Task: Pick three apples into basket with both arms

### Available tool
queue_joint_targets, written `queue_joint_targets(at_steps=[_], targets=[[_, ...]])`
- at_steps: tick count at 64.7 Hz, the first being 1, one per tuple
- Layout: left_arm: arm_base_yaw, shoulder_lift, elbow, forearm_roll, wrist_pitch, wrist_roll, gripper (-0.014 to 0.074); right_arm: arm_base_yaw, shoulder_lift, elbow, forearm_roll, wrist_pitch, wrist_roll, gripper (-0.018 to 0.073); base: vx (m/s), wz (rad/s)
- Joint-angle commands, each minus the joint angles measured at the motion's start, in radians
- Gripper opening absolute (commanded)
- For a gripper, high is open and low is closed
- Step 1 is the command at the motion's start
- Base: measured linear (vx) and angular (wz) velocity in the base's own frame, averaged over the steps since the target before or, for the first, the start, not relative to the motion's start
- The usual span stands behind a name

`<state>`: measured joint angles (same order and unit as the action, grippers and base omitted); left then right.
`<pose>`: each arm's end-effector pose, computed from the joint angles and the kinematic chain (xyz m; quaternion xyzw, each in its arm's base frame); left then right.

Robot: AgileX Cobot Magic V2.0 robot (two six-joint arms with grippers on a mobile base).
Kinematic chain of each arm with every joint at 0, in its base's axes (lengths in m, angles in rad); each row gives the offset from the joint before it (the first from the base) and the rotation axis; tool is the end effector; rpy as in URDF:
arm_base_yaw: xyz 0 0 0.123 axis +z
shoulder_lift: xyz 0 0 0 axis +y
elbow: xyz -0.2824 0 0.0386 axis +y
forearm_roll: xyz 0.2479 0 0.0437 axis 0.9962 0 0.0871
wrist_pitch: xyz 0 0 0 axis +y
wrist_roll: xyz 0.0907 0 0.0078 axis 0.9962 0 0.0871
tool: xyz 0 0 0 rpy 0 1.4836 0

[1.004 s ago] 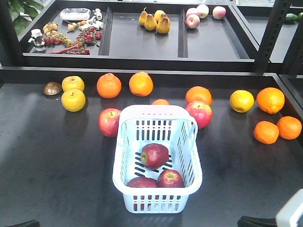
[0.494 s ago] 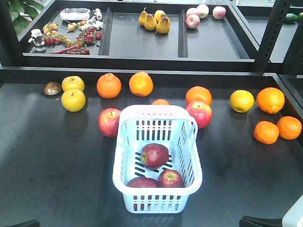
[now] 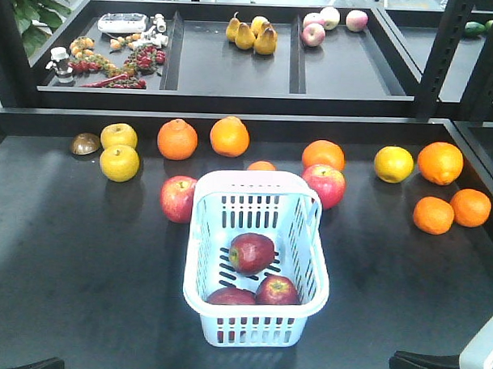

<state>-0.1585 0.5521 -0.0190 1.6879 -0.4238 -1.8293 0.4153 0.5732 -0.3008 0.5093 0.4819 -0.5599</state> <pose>0.0816 -0.0506 0.1759 0.1186 0.8392 -0.2495 0.4685 0.0892 0.0619 0.2328 -0.2755 0.8394 0.1714 0.4361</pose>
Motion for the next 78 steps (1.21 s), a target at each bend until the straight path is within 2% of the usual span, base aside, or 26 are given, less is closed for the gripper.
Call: queue_joint_targets(at_steps=[1, 6, 10, 27, 31, 34, 37, 40, 43, 51, 55, 61, 64, 69, 73, 78], targets=[[0.001, 0.003, -0.026, -0.034, 0.000, -0.003, -0.0007, -0.002, 0.000, -0.027, 0.015, -0.048, 0.000, -0.0003, 0.00, 0.00], [0.001, 0.003, -0.026, -0.043, 0.004, -0.011, -0.0007, -0.002, 0.000, -0.027, 0.015, -0.048, 0.000, -0.0003, 0.00, 0.00], [0.001, 0.003, -0.026, -0.085, 0.004, -0.033, -0.0007, -0.002, 0.000, -0.027, 0.015, -0.048, 0.000, -0.0003, 0.00, 0.00], [0.000, 0.003, -0.026, -0.428, 0.037, -0.043, -0.0007, -0.002, 0.000, -0.027, 0.015, -0.015, 0.000, -0.0003, 0.00, 0.00], [0.000, 0.003, -0.025, -0.523, 0.069, -0.008, -0.0007, -0.002, 0.000, -0.027, 0.015, -0.014, 0.000, -0.0003, 0.00, 0.00], [0.000, 0.003, -0.025, -0.614, 0.101, 0.054, -0.0007, -0.002, 0.000, -0.027, 0.015, -0.014, 0.000, -0.0003, 0.00, 0.00], [0.000, 0.003, -0.025, -0.711, 0.139, 0.163, -0.0007, -0.002, 0.000, -0.027, 0.015, -0.014, 0.000, -0.0003, 0.00, 0.00], [0.000, 0.003, -0.025, -0.823, 0.176, 0.311, -0.0007, -0.002, 0.000, -0.027, 0.015, -0.014, 0.000, -0.0003, 0.00, 0.00], [0.000, 0.003, -0.025, -0.949, 0.210, 0.483, -0.0007, -0.002, 0.000, -0.027, 0.015, -0.014, 0.000, -0.0003, 0.00, 0.00], [-0.001, 0.003, -0.025, -1.351, 0.317, 1.028, -0.0007, -0.002, 0.000, -0.027, 0.015, -0.014, 0.000, -0.0003, 0.00, 0.00], [-0.001, -0.003, -0.025, -1.529, 0.381, 1.254, -0.0007, -0.002, 0.000, -0.027, 0.015, -0.014, 0.000, -0.0003, 0.00, 0.00], [-0.001, -0.032, -0.025, -1.747, 0.466, 1.543, -0.0007, -0.002, 0.000, -0.027, 0.015, -0.014, 0.000, -0.0003, 0.00, 0.00], [-0.001, -0.055, -0.025, -1.800, 0.505, 1.656, -0.0007, -0.002, 0.000, -0.027, 0.015, -0.014, 0.000, -0.0003, 0.00, 0.00], [-0.001, -0.103, -0.025, -1.822, 0.549, 1.792, -0.0007, -0.002, 0.000, -0.027, 0.015, -0.014, 0.000, -0.0003, 0.00, 0.00], [-0.001, -0.147, -0.021, -1.822, 0.570, 1.842, -0.0007, -0.002, 0.000, -0.027, 0.015, -0.014, 0.000, -0.0003, 0.00, 0.00], [-0.001, -0.194, 0.018, -1.822, 0.547, 1.852, -0.0007, -0.002, 0.000, -0.027, 0.015, -0.014, 0.000, -0.0003, 0.00, 0.00]])
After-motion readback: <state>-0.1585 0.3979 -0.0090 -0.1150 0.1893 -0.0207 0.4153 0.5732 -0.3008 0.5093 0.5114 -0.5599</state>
